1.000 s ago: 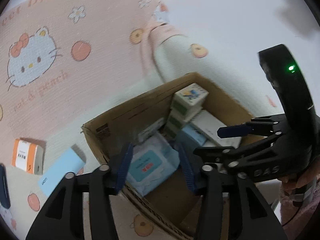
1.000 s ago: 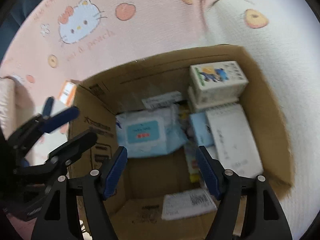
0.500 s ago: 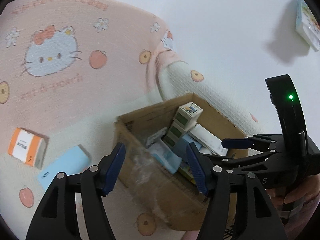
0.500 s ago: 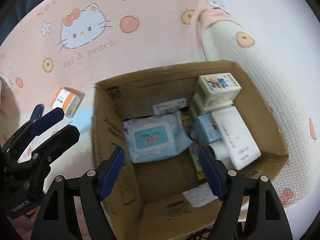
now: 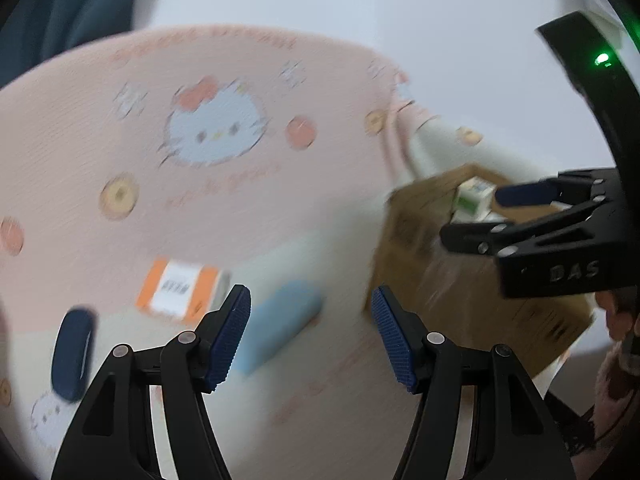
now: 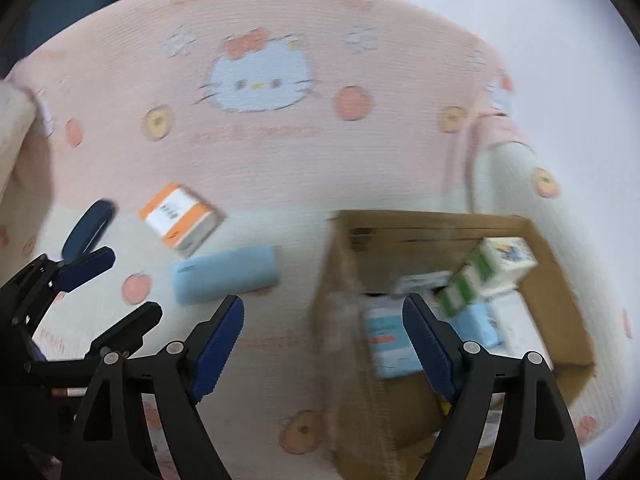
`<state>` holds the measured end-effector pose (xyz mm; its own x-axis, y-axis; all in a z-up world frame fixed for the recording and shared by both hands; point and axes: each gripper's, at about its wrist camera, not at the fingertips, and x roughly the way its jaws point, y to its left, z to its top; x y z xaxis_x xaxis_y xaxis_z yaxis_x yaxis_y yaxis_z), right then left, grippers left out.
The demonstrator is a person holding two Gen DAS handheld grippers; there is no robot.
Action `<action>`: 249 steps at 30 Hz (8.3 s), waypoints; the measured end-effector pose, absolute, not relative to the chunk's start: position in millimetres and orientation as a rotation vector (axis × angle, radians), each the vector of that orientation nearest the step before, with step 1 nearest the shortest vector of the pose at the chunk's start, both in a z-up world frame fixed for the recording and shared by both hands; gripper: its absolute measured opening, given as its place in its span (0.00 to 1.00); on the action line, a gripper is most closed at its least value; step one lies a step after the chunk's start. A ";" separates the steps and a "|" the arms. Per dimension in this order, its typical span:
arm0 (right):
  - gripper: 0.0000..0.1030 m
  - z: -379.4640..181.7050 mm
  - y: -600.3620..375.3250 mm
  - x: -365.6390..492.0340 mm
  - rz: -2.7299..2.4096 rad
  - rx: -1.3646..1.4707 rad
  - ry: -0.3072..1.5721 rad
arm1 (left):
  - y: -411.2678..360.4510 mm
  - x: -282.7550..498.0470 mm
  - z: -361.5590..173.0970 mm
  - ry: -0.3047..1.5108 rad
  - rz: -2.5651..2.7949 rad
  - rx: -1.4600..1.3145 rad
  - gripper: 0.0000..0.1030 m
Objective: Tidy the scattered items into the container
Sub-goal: 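Withdraw both grippers from the box toward the orange tissue pack, then grasp the orange-and-white tissue pack with both grippers, then lift the held tissue pack with both grippers and carry it to the box, then lower the tissue pack into the box and open both grippers, then withdraw both grippers from the box toward the light-blue LUCKY case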
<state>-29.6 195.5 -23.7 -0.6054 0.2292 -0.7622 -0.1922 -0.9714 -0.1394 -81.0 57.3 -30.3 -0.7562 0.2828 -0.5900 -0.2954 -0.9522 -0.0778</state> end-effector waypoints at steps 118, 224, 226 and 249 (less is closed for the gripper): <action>0.54 -157.8 168.8 -53.5 2.833 -1.489 0.740 | -10.8 -91.9 -112.6 -0.491 2.357 -1.373 0.44; 0.66 3.7 215.5 20.9 2.673 -1.252 -0.015 | 32.5 -88.9 -15.2 -0.207 2.549 -1.053 0.59; 0.69 1.0 198.9 13.6 2.732 -1.225 -0.033 | 20.0 -87.8 -28.9 -0.201 2.565 -1.102 0.59; 0.17 -179.0 137.1 -99.9 2.660 -1.527 -0.143 | -46.4 -183.5 -157.9 -0.468 2.481 -1.439 0.20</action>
